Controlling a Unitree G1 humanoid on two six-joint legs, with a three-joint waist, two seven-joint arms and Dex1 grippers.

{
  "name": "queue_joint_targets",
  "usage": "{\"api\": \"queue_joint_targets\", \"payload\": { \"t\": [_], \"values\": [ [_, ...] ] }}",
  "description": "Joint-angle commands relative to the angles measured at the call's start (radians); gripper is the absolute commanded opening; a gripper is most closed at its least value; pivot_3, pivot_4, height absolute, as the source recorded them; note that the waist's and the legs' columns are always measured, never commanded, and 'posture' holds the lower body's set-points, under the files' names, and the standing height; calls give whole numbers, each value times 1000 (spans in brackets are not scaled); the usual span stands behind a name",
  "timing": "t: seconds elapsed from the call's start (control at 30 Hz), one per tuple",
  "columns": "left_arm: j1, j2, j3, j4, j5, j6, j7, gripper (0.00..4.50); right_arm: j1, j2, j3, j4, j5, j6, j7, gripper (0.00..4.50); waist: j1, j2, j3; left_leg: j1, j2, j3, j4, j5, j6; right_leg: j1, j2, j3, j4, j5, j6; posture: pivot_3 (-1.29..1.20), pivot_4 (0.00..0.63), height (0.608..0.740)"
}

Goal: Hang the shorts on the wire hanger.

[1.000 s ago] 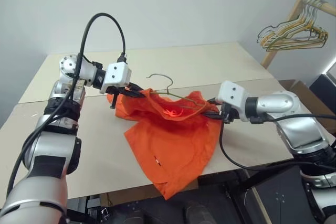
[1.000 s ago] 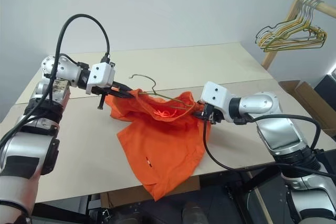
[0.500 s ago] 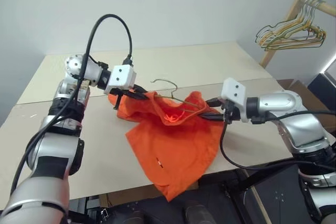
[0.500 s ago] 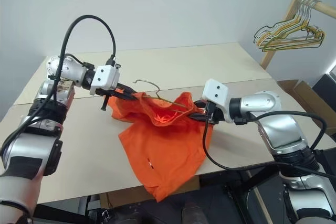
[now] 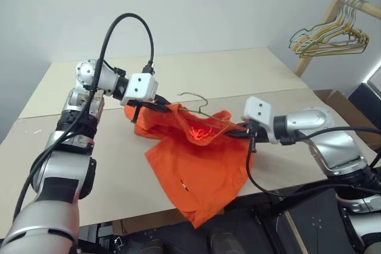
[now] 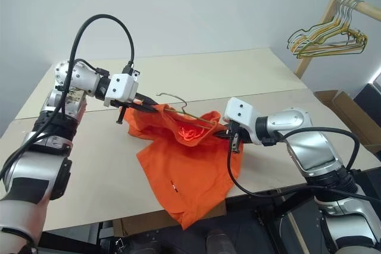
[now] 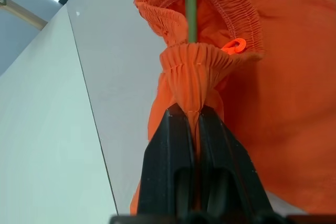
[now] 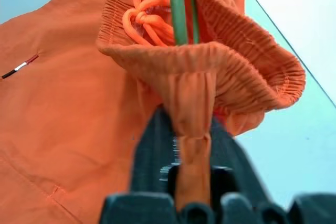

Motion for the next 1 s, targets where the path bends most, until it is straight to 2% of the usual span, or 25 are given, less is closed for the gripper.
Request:
{"api": "queue_joint_targets", "payload": {
  "t": [0.03,0.07,0.2,0.4,0.53,0.73,1.0],
  "values": [
    [-16,16,38,41,3,-21,56,0,-35,-6,-60,-13,25,35,-11,19,0,0,0,0,0,0,0,0,0,0,0,0,0,0,0,-163,0,740],
    [-18,14,40,53,7,-18,79,0,-36,-8,-65,-15,30,40,-13,19,0,0,0,0,0,0,0,0,0,0,0,0,0,0,0,-165,0,740],
    [-34,27,45,105,9,-21,108,1077,-33,-24,-101,-39,59,68,-24,0,-1,0,0,0,0,0,0,0,0,0,0,0,0,0,0,-173,0,740],
    [-55,63,61,175,28,-61,146,3094,-30,-79,-195,-58,126,125,-10,0,0,0,0,0,0,0,0,0,0,0,-1,0,0,0,0,-175,0,740],
    [-76,60,85,218,40,-78,236,4450,-6,-121,-238,-56,148,147,-15,0,-1,0,0,0,0,0,0,0,0,0,-1,0,0,0,0,-188,0,740],
    [-62,20,199,125,-111,31,221,4481,29,-174,-341,-71,203,301,-76,0,-2,0,0,-1,0,0,0,0,0,0,-1,0,0,0,0,-212,0,740],
    [118,-40,330,-298,-347,283,311,4481,44,-128,-509,-97,213,542,-327,0,-14,1,-1,0,0,0,-1,0,0,-1,-4,1,2,0,0,-245,0,740]
  ]
}}
